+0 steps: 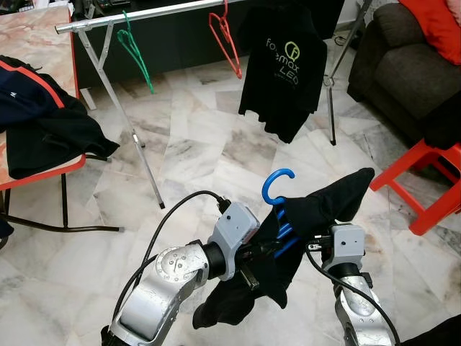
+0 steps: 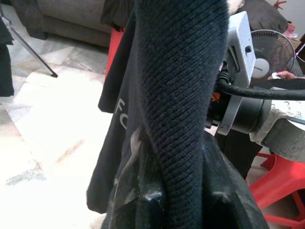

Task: Hang hanger

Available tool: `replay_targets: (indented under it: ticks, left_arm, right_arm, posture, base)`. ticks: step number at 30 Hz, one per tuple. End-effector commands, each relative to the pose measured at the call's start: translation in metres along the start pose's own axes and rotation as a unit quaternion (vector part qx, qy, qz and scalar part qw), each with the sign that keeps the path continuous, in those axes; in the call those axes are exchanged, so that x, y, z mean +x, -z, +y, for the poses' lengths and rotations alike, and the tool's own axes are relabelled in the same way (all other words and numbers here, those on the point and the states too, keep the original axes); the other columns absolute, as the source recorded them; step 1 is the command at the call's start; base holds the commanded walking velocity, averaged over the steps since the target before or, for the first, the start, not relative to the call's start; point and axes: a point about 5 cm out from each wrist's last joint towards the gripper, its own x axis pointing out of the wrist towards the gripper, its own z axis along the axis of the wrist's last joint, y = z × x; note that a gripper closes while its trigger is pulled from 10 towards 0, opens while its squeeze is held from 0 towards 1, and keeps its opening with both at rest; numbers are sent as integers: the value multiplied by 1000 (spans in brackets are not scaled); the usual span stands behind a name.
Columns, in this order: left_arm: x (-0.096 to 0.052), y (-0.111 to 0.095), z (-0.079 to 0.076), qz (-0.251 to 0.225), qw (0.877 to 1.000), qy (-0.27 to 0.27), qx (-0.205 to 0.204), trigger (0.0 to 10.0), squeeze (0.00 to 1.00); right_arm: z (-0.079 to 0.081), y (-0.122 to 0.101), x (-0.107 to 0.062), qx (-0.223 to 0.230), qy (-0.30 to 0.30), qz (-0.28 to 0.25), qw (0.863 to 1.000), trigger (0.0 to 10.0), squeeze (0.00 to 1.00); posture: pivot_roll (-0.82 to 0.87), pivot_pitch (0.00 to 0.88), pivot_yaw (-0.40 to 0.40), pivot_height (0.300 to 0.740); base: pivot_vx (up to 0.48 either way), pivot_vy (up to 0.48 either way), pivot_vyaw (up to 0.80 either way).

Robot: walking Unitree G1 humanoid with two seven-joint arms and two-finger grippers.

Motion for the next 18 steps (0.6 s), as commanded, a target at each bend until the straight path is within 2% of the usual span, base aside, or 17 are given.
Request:
replay_targets:
  ticks: [1,6,9,10,14,15,16,17,18]
  left_arm:
    - [-3,-10,-4,-20,1000,13,7,10000,0]
    - [-9,-5,3,-6,1000,-6,10,10000,0]
    - [-16,1,13,11,999,-31,14,10000,0]
    - [-24,12,23,43,997,-56,34,10000,0]
    - [-43,32,41,109,988,-87,71,10000,0]
    - [-53,41,48,135,983,-98,76,10000,0]
    - [-53,41,48,135,983,-98,76,10000,0]
    - [-59,46,53,149,980,-107,77,10000,0]
    - [-72,55,61,172,975,-120,78,10000,0]
  right_arm:
    - [-1,5,-3,8,4,6,1000,0,0]
    - [-2,5,-3,7,6,6,1000,0,0]
    - [-2,4,-3,6,6,6,1000,0,0]
    - [-3,2,-2,4,7,2,1000,0,0]
    - [-6,0,-1,2,9,-2,1000,0,0]
    - [-7,0,0,1,9,-1,1000,0,0]
    - [-7,0,0,1,9,-1,1000,0,0]
    - [-7,0,0,0,9,0,1000,0,0]
    - [-9,1,-1,-1,10,3,1000,0,0]
  posture:
    - [19,223,-43,740]
    - [19,234,-41,740]
    - [20,238,-39,740]
    - [18,241,-39,740]
    - [16,244,-39,740]
    - [19,242,-40,740]
    - [19,242,-40,740]
    - [19,244,-40,740]
    - [18,244,-42,740]
  base:
    - [0,0,0]
    - [0,0,0]
    - [0,0,0]
    - [0,0,0]
    - [0,0,0]
    - [0,0,0]
    - [0,0,0]
    - [0,0,0]
    - [0,0,0]
